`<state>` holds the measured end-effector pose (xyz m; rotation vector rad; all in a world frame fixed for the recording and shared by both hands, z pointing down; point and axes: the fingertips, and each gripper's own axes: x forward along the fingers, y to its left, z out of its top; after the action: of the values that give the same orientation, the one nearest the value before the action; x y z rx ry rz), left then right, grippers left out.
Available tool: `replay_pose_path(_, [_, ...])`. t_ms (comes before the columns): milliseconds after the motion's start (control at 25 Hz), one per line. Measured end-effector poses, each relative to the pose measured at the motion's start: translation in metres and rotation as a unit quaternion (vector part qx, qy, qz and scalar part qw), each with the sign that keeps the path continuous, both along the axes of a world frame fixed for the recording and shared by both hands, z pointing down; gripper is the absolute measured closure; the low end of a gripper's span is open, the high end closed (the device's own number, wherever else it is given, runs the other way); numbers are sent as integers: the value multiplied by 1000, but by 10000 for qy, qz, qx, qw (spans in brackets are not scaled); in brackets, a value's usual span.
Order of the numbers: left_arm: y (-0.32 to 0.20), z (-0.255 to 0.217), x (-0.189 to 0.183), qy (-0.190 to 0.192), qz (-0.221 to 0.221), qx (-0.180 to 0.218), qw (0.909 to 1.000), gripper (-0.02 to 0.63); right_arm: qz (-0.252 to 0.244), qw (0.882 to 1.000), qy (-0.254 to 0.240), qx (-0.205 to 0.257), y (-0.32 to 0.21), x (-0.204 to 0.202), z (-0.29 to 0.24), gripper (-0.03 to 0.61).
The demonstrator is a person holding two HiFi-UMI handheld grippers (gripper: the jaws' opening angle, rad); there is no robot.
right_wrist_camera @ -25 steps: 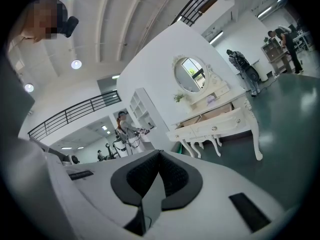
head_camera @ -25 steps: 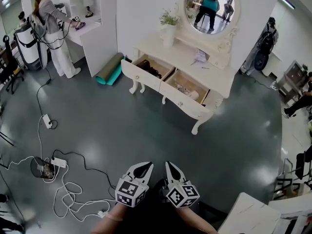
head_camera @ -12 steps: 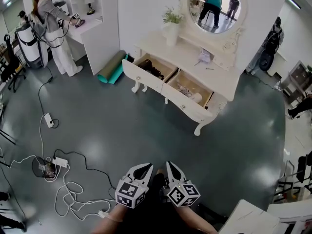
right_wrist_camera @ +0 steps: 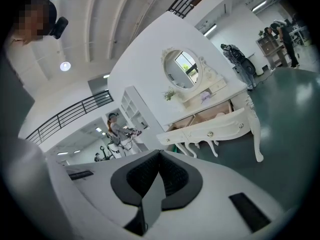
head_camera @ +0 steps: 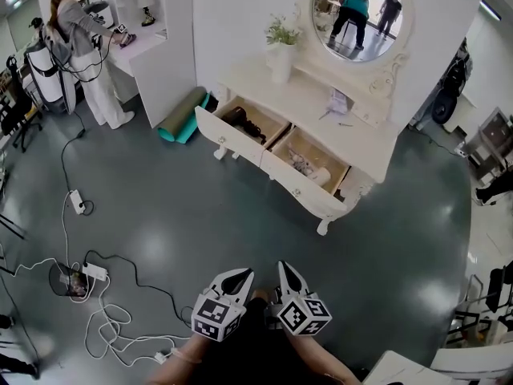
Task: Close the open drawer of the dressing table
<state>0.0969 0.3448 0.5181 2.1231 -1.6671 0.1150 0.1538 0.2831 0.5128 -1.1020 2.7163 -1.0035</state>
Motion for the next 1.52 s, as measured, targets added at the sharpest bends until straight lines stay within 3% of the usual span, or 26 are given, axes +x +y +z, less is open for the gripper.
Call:
replay_pose_path(360, [-49,6,-12,103,-364,-91,9992,598,-200,9998,2,6,-56,-9,2,561])
replay_pose_path(760, [-97,18,9,161,-459,-108,9988,598,-360,9993,33,-44,-101,8,14,561])
replay_pose_path(1000, [-105,22,20,181,-507,-160,9984,598,-237,9995,23,-227,-110,21,23,561])
replay_pose_path(1520, [-111,32,9,197,-633,-367,9971,598,-247,9983,-27,-536,-121,14,38,561])
